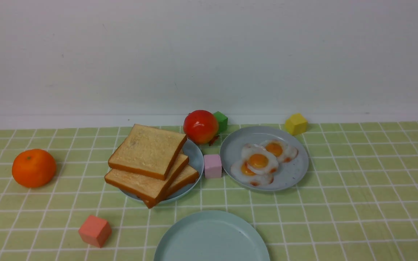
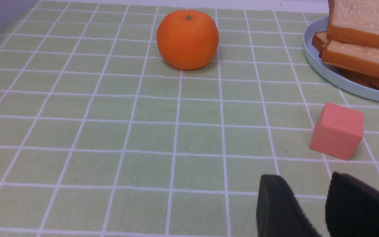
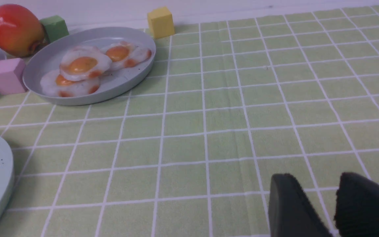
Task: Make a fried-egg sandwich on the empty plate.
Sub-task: Use the left arm to grab a slice of bread
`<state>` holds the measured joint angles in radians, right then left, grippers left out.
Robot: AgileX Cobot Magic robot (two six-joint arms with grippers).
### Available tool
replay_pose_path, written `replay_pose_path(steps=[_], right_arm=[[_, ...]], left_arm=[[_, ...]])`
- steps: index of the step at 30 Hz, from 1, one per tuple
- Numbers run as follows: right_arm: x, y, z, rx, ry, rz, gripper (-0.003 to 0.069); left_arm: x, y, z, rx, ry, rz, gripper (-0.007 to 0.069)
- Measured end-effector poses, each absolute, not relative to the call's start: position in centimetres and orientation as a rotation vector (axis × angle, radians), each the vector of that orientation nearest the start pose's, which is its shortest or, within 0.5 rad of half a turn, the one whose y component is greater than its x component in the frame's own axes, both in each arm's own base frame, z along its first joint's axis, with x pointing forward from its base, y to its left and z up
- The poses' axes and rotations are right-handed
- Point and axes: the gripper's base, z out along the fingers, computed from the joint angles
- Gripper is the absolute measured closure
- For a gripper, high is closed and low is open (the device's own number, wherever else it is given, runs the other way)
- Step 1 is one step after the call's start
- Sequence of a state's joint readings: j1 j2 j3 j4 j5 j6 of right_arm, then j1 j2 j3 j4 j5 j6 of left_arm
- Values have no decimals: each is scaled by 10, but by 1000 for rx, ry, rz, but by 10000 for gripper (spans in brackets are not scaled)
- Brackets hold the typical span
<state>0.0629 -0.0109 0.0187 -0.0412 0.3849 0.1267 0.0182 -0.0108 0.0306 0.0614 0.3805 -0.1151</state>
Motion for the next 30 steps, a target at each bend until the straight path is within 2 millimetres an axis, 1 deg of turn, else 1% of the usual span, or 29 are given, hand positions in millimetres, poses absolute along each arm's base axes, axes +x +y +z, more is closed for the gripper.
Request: replay_pose_path(steps=[26,30], right_arm=[[52,2,173,35,1877,90,418],[53,2,175,33,1842,93,418]], left_arm=[[52,3,169,-87,1881,-6,386],[54,2,173,-100,1835,-35,386]])
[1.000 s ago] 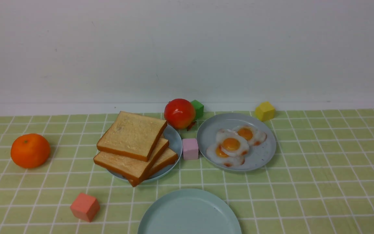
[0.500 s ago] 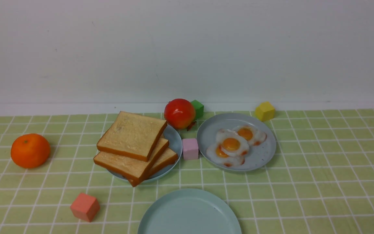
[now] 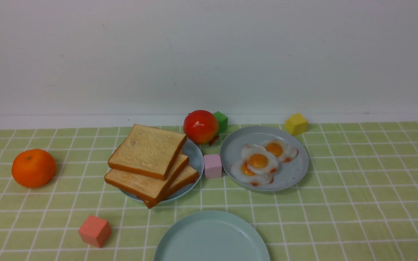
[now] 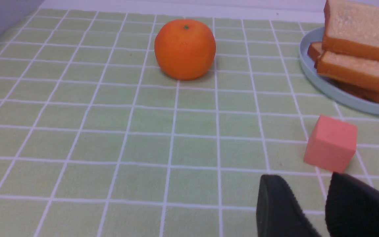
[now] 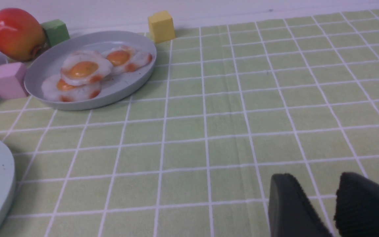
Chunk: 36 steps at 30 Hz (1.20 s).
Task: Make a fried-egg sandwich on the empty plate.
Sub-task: Use the left arm to grab a slice of bread
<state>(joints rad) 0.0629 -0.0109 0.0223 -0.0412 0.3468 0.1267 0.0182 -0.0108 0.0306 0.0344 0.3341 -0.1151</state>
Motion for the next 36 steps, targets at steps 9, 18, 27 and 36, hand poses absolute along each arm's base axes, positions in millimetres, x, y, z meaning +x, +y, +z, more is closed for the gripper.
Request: replay_pose_path(steps=[9,18,27,36], right_arm=[[56,4,211,14,1425,125,418],[48,4,236,16,1138,161,418],[42,1,337,190,1068,403,418],[91,5,432,197,1414,319,418]], left_arm=[[57,1,201,-180,1514,-163,386],[53,5,224,-327,1237,-334,386],[26,1,326,-269,1030,-407,386],[45,-2,443,-359,1539,-380,386]])
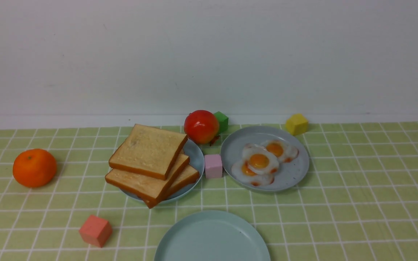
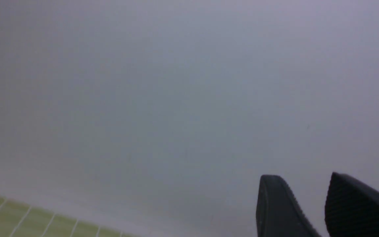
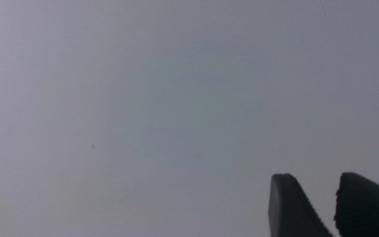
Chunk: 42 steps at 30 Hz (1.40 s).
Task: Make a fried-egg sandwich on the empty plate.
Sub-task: Use the left arm to grab a slice of bread
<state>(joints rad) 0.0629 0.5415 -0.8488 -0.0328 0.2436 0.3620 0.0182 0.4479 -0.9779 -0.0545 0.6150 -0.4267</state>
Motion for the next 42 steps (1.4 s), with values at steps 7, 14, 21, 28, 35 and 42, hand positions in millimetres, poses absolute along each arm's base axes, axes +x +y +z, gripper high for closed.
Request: replay_pose_path(steps=[7,14,21,28,35,42], right_arm=[[157,9,387,247,1715,286,418],[195,20,336,269,2000,297,418],[215,58,293,174,2300,400,418],[215,78,275,27,2442,449,418],[213,83,275,-10,2449,505,418],[213,85,276,-2,2448,527,418]], left_arm=[[125,-2,429,-436,1849,-351,386],[217,-6,381,-567,2076,-447,386],[311,-11,305,-747,2256,-557,386],[381,-24,271,-484,2546,-604,386],[427,-31,237,-105,2748,-649,358],[440,-32,216,31,2770,-641,237]])
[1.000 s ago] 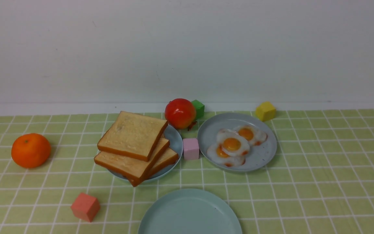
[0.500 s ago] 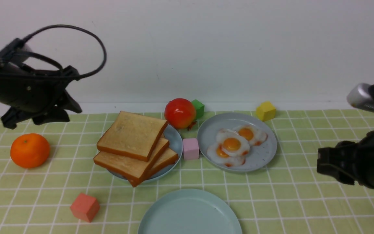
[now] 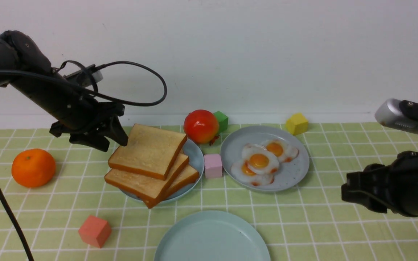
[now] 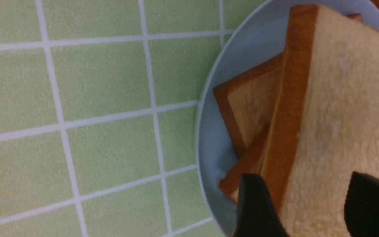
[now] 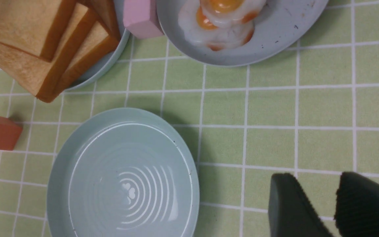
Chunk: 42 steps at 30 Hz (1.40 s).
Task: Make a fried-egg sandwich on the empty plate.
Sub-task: Use the left arm to grab a slice of bread, then use the left arm to put a slice of bread into the empty plate in the middle
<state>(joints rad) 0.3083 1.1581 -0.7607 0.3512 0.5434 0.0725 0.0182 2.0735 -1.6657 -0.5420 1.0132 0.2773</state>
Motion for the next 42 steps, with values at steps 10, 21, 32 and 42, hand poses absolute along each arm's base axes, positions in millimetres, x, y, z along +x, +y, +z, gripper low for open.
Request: replay_pose_path(steps=[10,21,32,42], right_arm=[[212,85,275,0,2456,533,418],[211,85,275,9,2462,539,418],[212,86,277,84,2451,574,418],[225,87,298,105,2325,589,410]], left_arm=[[448,-36,190,20,2784,-722,412],[430,-39,247,79,2724,-757,605],[317,-116,256,28,2715,-1153,605],[258,-134,170,-287,2808,-925,596]])
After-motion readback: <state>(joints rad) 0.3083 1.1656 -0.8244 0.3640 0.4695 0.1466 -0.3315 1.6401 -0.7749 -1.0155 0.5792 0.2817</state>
